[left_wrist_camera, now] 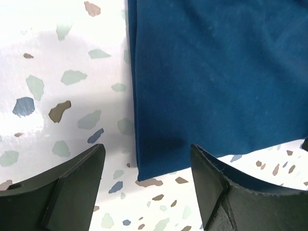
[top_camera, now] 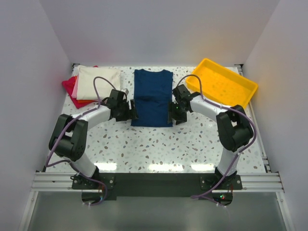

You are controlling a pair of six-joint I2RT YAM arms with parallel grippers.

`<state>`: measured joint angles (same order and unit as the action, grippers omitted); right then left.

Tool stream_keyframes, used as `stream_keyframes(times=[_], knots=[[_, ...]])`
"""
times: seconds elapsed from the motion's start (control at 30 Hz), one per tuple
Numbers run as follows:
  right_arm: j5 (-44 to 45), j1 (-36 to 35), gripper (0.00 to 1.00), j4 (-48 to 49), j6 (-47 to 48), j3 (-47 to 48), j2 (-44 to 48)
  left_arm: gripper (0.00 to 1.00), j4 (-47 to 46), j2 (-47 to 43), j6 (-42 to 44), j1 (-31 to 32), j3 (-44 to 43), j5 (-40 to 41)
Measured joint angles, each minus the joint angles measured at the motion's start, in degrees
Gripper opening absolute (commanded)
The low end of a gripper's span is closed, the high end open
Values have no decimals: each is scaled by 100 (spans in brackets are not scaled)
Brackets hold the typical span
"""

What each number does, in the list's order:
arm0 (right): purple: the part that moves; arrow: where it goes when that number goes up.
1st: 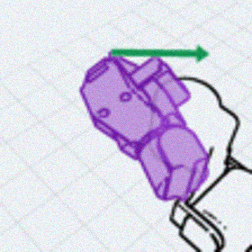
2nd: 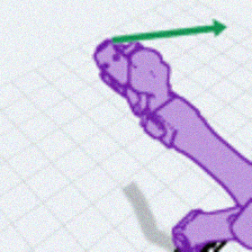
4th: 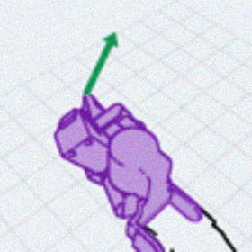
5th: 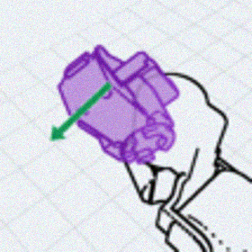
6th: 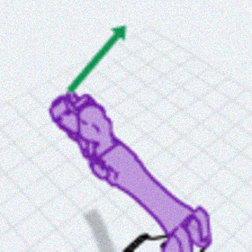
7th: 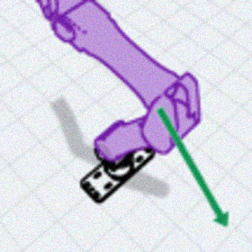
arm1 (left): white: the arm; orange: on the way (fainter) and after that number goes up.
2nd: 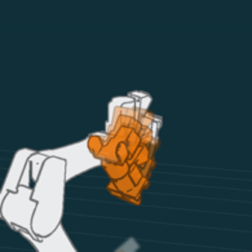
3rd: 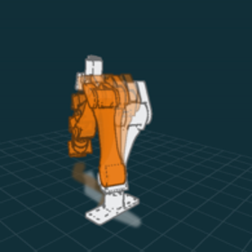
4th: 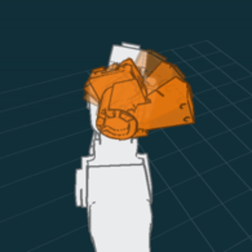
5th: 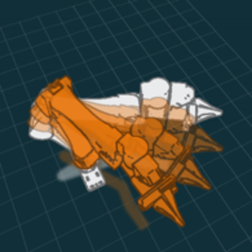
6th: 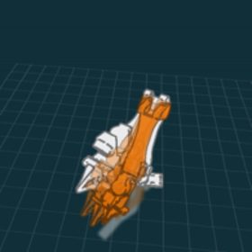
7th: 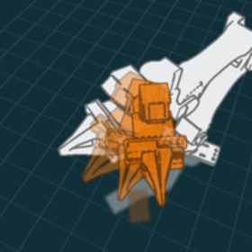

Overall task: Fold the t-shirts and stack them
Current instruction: Fold the tshirt

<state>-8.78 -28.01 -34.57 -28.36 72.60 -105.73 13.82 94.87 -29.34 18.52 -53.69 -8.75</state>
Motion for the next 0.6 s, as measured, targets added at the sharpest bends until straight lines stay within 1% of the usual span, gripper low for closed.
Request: stream_keyframes(times=[0.07, 0.13, 0.27, 0.4, 0.6], knots=[[-81, 0, 54, 81, -79, -164, 39, 75, 7, 0, -7, 20, 59, 0], [-133, 0, 50, 146, -138, -236, 44, 75, 9, 0, -11, 26, 101, 0], [-133, 2, 45, 278, -216, -278, 44, 75, 13, -7, -11, 26, 111, 0], [-125, 2, 38, 378, -254, -354, 44, 74, 15, -48, -13, 26, 114, 2], [-94, 0, 30, 387, -251, -398, 35, 74, 17, -188, -15, 26, 238, 4]])
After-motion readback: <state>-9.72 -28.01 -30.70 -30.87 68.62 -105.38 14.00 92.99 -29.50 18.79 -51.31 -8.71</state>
